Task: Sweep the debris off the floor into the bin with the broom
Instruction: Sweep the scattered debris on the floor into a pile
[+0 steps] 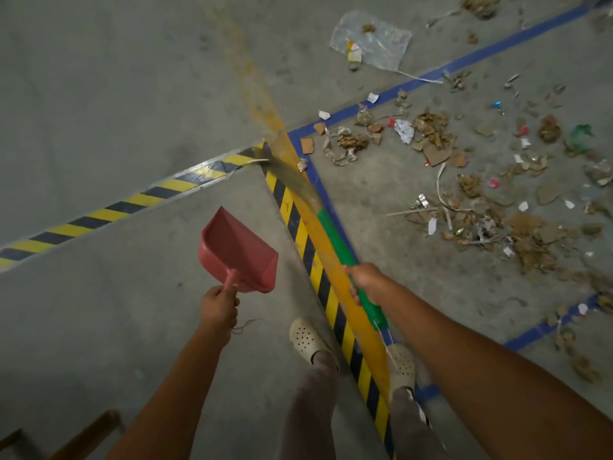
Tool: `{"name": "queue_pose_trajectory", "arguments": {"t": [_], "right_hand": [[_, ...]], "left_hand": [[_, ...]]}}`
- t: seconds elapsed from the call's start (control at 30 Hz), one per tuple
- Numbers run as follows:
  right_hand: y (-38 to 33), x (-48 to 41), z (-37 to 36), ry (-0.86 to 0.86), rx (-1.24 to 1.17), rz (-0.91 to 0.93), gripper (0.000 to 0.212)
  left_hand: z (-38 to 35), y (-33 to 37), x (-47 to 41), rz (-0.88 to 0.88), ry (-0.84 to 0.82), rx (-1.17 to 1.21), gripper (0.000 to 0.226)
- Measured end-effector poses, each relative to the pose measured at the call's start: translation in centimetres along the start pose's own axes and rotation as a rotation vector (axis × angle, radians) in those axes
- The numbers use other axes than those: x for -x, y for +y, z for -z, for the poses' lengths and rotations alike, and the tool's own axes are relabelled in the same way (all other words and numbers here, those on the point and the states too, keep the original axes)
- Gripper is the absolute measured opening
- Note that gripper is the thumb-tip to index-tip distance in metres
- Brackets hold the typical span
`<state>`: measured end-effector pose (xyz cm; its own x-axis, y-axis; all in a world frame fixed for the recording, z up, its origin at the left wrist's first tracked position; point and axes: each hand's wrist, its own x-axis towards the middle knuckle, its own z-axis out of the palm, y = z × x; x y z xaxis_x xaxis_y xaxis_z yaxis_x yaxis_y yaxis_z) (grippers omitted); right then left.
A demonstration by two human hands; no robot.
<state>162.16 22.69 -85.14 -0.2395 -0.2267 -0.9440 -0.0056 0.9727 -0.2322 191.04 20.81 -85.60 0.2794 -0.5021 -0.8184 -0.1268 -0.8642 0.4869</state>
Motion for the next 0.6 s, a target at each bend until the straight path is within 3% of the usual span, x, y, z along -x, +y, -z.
{"name": "queue_pose_trajectory", "arguments": {"t": [0.13,0.3,0.43,0.6], "right_hand": [[0.4,-1.9,3.8,0.158,-0.124,-0.07,0.032],[1.9,0.6,7.0,0.336,-0.222,-0.023,0.036],[2.0,3.8,6.5,0.309,-0.203,0.077,0.038],[-0.7,4.0,3.9,0.151,-0.145,0.149,0.034]], "left_hand": [[1.6,1.0,-1.0,0.029,-0.006,-0.012,0.021],[1.4,3.0,-1.2,0.026,-0.034,-0.019,0.019],[0.0,5.0,-0.5,-0.002,-0.057,-0.022,0.021],[-2.6,7.8,-0.8,-0.022,-0.055,-0.082,0.02]]}}
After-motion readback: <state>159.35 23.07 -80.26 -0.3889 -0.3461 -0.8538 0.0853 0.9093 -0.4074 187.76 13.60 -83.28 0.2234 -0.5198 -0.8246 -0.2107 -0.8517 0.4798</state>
